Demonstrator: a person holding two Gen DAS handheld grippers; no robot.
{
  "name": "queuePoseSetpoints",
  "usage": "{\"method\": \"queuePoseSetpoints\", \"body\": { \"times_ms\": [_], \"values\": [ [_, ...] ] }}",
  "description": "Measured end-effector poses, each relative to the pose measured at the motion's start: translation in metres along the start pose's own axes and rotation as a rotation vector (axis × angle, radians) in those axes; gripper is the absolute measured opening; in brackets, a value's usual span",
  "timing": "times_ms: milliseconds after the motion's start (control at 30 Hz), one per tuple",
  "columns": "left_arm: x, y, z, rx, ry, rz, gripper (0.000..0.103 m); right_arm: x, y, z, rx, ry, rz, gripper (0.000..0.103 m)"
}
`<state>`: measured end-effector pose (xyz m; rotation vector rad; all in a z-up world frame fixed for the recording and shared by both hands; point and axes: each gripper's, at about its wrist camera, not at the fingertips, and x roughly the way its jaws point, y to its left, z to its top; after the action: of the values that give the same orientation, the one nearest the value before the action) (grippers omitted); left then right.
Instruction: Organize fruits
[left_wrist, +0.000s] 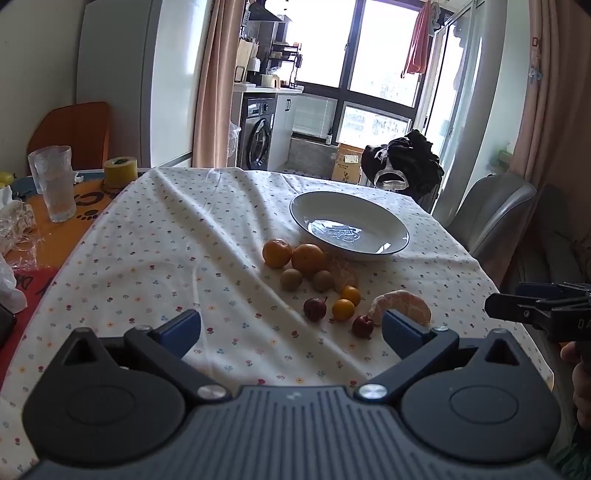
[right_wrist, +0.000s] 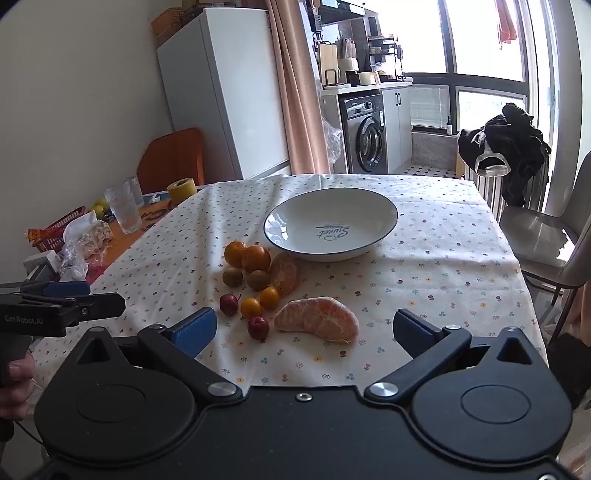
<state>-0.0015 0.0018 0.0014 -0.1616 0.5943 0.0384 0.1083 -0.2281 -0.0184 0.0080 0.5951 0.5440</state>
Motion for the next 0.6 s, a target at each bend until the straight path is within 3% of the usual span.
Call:
{"method": "queuePoseSetpoints", "body": {
  "times_ms": [600],
  "values": [
    [-0.0001, 0.0007, 0.0003, -0.005, 0.007, -0.019, 0.103, 0.0007, -0.0024, 0.0004, -0.006, 0.006, -0.015, 0.103]
  ]
}}
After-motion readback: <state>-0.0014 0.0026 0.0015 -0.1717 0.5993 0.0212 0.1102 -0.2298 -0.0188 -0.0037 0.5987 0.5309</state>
